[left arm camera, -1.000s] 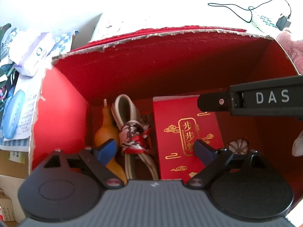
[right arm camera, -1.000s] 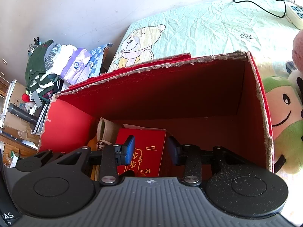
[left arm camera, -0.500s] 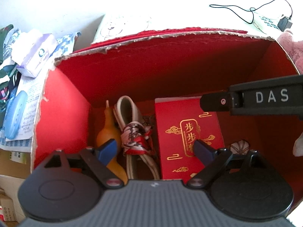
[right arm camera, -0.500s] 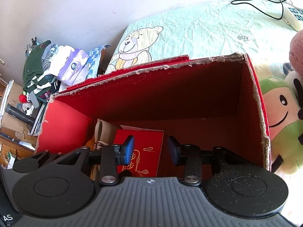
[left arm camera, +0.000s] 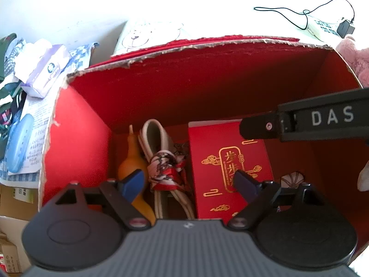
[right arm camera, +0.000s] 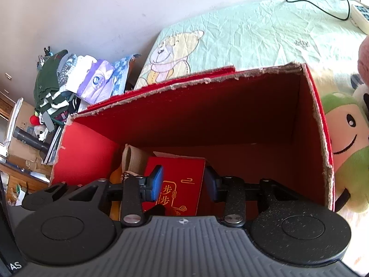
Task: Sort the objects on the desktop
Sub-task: 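Raise the right gripper out of the box and move to the pinecone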
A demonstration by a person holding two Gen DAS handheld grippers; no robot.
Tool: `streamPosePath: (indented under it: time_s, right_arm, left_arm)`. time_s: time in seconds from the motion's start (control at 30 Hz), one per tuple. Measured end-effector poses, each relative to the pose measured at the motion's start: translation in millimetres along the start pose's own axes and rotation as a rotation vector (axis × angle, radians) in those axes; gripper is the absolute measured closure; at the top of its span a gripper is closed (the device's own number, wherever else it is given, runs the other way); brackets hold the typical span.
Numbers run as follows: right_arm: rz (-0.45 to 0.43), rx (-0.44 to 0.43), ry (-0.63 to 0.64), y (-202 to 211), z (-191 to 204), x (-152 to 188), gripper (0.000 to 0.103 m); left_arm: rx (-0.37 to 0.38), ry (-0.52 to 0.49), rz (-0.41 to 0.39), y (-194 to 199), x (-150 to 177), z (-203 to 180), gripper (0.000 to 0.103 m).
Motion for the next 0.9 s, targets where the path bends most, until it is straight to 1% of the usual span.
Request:
streamPosePath:
  time_s: [0.1, 0.23, 0.33, 0.37, 0.4, 0.47, 0.5, 0.57, 0.63, 0.73, 0.8, 0.9]
  right_arm:
    - [0.033, -0.025, 0.004, -4, 1, 0, 0.060]
    - [0.042, -0.036, 0.002, -4, 1, 1, 0.060]
    - [0.023, -0.038, -0.020, -2, -1, 1, 0.060]
    - [0.014, -0.042, -0.019, -1, -1, 2, 0.060]
    - [0.006, -0.027, -0.012, 1, 0, 2, 0.060]
    - [-0.038, 0.012, 0.019, 8, 5, 3, 0.060]
    - [-0.070, 0.025, 0.035, 14, 8, 4, 0.060]
    - [-0.132, 0.046, 0.041, 27, 12, 8, 0.060]
    - [-0.183, 0.035, 0.045, 39, 14, 17, 0.060]
    - [-0.269, 0.057, 0.084, 61, 18, 30, 0.060]
    - [-0.334, 0.063, 0.123, 80, 21, 39, 0.060]
    - [-0.389, 0.044, 0.170, 100, 27, 45, 0.054]
  left_arm:
    - [-0.001, -0.001, -0.003, -1, -1, 0, 0.016]
    - [0.000, -0.004, -0.011, 1, -1, 0, 0.017]
    - [0.009, -0.007, -0.026, 2, -1, -1, 0.019]
    - [0.018, -0.021, -0.035, 4, 0, -2, 0.018]
    - [0.020, -0.028, -0.048, 6, 0, -2, 0.018]
    - [0.003, -0.026, -0.067, 12, 0, -2, 0.018]
    - [0.013, -0.012, -0.075, 18, -1, 0, 0.018]
    - [0.057, 0.026, -0.096, 34, -1, 5, 0.018]
    - [0.078, 0.056, -0.141, 56, 1, 11, 0.018]
    - [0.103, 0.095, -0.192, 85, 9, 21, 0.018]
    - [0.118, 0.124, -0.212, 101, 16, 28, 0.017]
    - [0.133, 0.188, -0.221, 120, 30, 47, 0.018]
Point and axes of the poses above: each gripper's, at about its wrist camera, not at the fingertips, and y roughly against the way its jaws point, z to its left, x to its underside, the point moved 4 cm from there along -y, roughly the way its jaws point, and after that the axes turned 9 degrees about y, right-handed, at the moved point
